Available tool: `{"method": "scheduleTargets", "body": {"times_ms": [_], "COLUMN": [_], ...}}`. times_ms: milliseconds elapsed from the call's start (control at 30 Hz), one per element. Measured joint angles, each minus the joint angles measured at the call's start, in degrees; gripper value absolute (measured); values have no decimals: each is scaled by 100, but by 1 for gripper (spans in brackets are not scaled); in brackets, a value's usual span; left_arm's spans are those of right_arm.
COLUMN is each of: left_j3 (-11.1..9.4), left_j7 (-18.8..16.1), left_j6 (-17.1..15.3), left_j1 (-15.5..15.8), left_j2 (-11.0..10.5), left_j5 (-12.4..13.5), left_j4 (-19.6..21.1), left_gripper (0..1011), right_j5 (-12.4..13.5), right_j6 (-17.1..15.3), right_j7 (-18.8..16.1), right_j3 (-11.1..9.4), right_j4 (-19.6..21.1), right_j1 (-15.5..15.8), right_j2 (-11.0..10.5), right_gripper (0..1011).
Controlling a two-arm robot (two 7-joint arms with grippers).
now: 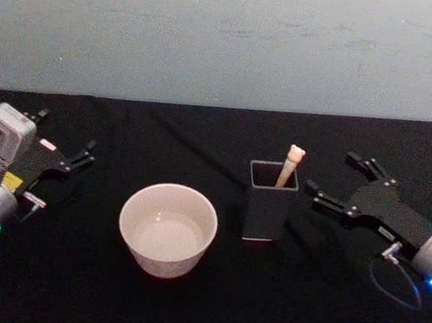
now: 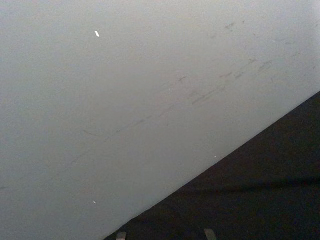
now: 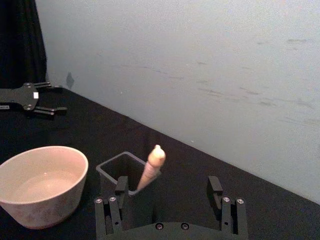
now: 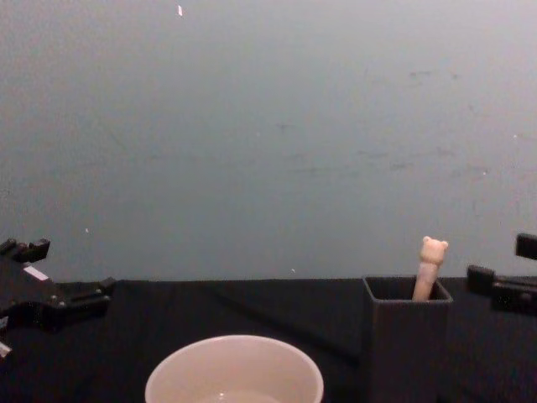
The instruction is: Pick up the stirring spoon with one hand, stir inside the cup, then place it back in its original position.
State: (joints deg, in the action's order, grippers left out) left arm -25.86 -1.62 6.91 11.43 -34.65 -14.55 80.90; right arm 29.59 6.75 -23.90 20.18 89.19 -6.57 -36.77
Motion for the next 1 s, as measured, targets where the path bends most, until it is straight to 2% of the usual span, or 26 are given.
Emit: {"method": "scheduleTargets", "body": {"times_ms": [333,600,1000], "left_j3": [0,0,0], "left_j7": [0,0,0], "left_j6": [0,0,0], "left_j1": [0,0,0], "left_j2": [0,0,0], "left_j5": [0,0,0], "left_j4": [0,0,0], "left_gripper": [1001,1001,1001], "right_j5": [-248,-192,-169], "right_j6": [-103,-360,-589], "right_j7": [-172,-364,-534], "right_j3": [183,162,105], "right_j4": [-368,-675,-945], "right_j1": [-392,-677,-915], "right_j2": [392,654,884], "right_gripper": [1000,1000,1000]}}
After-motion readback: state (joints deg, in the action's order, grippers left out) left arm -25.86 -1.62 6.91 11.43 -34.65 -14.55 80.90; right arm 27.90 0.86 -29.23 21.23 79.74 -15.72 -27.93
